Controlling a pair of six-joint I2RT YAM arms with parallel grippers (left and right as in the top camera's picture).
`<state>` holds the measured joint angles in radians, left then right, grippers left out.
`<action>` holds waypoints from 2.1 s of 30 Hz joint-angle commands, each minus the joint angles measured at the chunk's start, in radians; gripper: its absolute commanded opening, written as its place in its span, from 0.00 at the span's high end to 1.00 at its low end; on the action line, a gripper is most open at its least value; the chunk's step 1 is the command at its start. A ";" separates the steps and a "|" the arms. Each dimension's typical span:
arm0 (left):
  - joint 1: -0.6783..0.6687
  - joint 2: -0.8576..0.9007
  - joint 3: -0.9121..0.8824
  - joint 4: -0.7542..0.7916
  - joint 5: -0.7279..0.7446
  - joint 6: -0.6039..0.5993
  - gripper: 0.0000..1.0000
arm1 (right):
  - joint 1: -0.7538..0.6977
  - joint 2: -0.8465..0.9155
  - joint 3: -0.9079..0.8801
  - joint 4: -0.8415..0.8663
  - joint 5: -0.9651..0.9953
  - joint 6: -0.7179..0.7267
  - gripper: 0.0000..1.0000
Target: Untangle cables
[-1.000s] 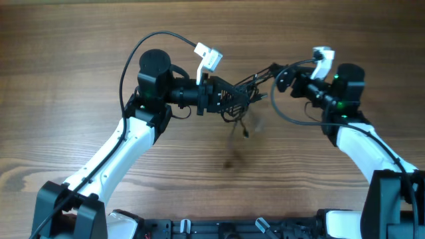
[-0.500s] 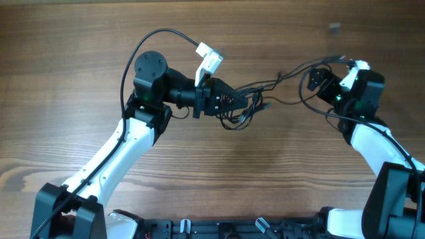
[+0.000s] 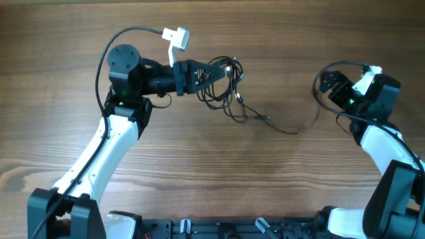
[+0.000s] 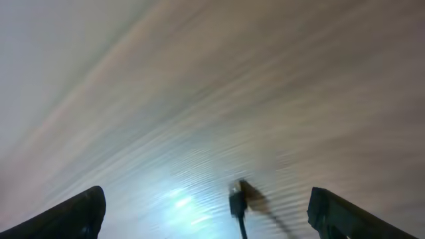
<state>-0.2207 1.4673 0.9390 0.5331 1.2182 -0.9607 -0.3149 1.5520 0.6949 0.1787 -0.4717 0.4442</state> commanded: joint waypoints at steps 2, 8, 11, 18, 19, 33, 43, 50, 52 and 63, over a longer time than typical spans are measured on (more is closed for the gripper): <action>-0.005 -0.022 0.009 -0.219 -0.244 -0.021 0.96 | 0.003 0.013 0.004 0.037 -0.565 -0.060 0.00; -0.005 -0.018 0.009 -0.374 -0.051 -0.013 0.96 | 0.083 0.013 0.004 0.259 -1.022 -0.215 0.00; -0.005 -0.014 0.009 -0.375 0.074 -0.047 0.96 | 0.200 0.013 0.004 0.271 -1.037 -0.336 0.01; -0.024 -0.012 0.009 -0.427 0.231 -0.033 0.96 | 0.316 0.013 0.004 0.425 -1.062 -0.267 0.00; -0.043 -0.011 0.009 -0.426 0.223 -0.024 0.96 | 0.331 0.013 0.004 0.447 -1.074 -0.254 0.00; -0.218 0.018 0.009 -0.425 0.110 0.042 0.95 | 0.392 0.013 0.004 0.464 -1.147 -0.224 0.24; -0.227 0.021 0.009 -0.354 0.127 0.041 0.96 | 0.429 0.013 0.004 0.464 -1.116 -0.235 0.70; -0.213 0.022 0.009 -0.354 0.111 0.042 0.69 | 0.427 0.013 0.004 0.463 -0.824 -0.031 0.96; -0.213 0.021 0.009 -0.354 0.058 0.042 0.57 | 0.416 0.013 0.004 0.453 -0.615 0.169 0.96; -0.214 0.022 0.009 -0.450 -0.311 0.042 0.10 | 0.340 0.013 0.004 0.323 -0.411 0.605 0.96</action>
<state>-0.4301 1.4895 0.9440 0.1387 1.0634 -0.9268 0.0368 1.5555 0.6956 0.5415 -0.9295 0.9356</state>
